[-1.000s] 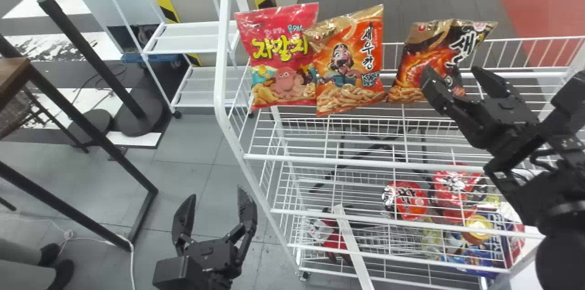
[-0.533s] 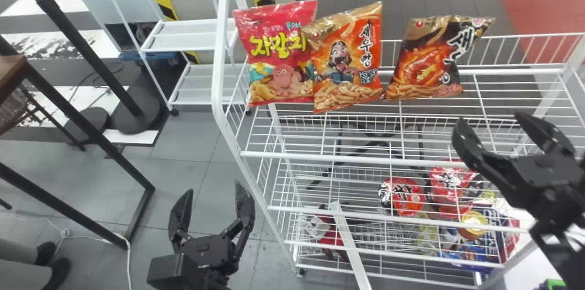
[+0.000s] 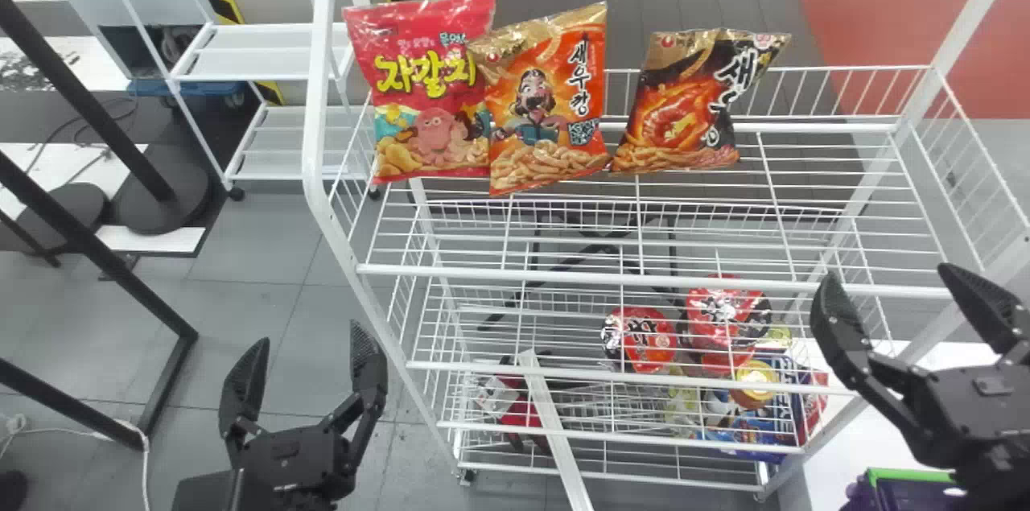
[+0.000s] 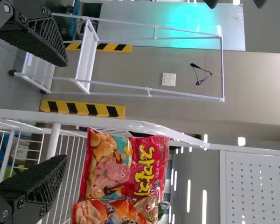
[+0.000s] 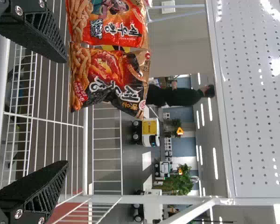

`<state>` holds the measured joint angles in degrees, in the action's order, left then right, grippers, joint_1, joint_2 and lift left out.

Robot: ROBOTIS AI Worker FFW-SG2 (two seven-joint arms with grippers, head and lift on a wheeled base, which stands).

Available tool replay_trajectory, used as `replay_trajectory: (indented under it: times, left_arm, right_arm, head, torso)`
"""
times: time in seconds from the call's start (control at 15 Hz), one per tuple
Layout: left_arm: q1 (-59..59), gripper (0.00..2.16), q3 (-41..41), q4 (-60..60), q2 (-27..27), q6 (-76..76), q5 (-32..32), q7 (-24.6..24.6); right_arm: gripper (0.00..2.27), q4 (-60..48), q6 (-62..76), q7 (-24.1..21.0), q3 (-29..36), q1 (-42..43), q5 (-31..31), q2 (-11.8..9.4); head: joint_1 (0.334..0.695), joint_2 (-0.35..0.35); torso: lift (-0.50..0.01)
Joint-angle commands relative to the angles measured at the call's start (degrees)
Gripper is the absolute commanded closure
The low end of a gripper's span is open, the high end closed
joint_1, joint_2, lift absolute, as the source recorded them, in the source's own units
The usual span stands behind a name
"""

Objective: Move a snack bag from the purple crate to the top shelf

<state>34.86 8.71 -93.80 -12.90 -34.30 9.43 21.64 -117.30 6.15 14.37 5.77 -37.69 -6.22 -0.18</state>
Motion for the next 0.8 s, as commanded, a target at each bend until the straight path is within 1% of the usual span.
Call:
replay_trajectory:
  times: [0.0,0.4,0.47,0.73]
  left_arm:
    - [0.7,0.12,0.0,-1.1,0.1,0.3,-0.4,0.1]
    - [1.8,0.12,0.3,-3.7,0.1,3.7,-2.1,-0.1]
    - [2.0,0.12,0.3,-3.9,0.1,3.7,-2.3,-0.1]
    - [2.1,0.12,0.3,-3.9,0.2,3.9,-2.4,-0.1]
  right_arm:
    - [0.03,1.0,2.9,0.0,-0.7,-2.0,0.9,0.2]
    - [0.03,3.2,6.5,-1.0,-3.2,-2.6,4.5,0.2]
    - [0.03,3.5,6.5,-1.0,-3.6,-2.6,4.6,0.2]
    - [0.04,3.4,6.7,-1.0,-4.5,-2.6,4.6,0.2]
  head:
    - [0.695,0.087]
    - [0.695,0.098]
    - [0.695,0.1]
    - [0.695,0.119]
  torso:
    - [0.007]
    - [0.007]
    - [-0.001]
    - [-0.001]
